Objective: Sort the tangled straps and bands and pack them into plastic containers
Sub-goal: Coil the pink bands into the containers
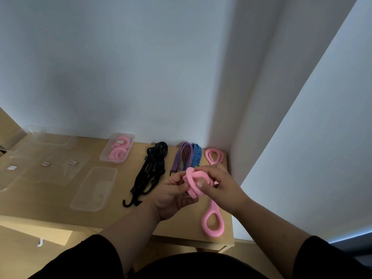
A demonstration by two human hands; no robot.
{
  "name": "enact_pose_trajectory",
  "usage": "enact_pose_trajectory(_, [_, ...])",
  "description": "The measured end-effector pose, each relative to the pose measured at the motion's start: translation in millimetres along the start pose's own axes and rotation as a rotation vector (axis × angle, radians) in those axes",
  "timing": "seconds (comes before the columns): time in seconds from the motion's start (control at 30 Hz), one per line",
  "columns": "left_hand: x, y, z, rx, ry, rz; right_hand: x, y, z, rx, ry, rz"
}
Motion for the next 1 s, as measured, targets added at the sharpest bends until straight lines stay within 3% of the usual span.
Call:
enact_pose_trajectory(0.1, [-2, 1, -1, 0.012, -0.001, -0.056, 2, -1, 5, 0.005, 0.013, 0.017])
enact_pose_trajectory(0.23, [-6, 5, -7, 0.037, -0.249, -0.124, 6, -5, 3, 0.041, 0.124, 0.092])
enact_pose_trajectory(0.37, [-6, 12, -12, 0.023, -0.439, -0.074, 11, -8, -2, 0.077, 0.233, 0.168])
enact_pose_trajectory(0.57, [-14, 20, -22, -0.037, -0.576, -0.001, 19, -9, -3, 0.075, 0.188, 0.223])
enact_pose_trajectory(1.0, [-29, 31, -37, 0.015, -0.747, 0.022, 35, -19, -6, 0.105, -0.029, 0.256])
Point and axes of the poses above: each hand's wrist, its own y-axis away from the middle knuckle, its own x-axis out of the palm, z = x × y, the point moved 5 cm from there along -y, towards the middle knuckle, and after that the axes turned 6 degrees about y, right-handed, at the moved point
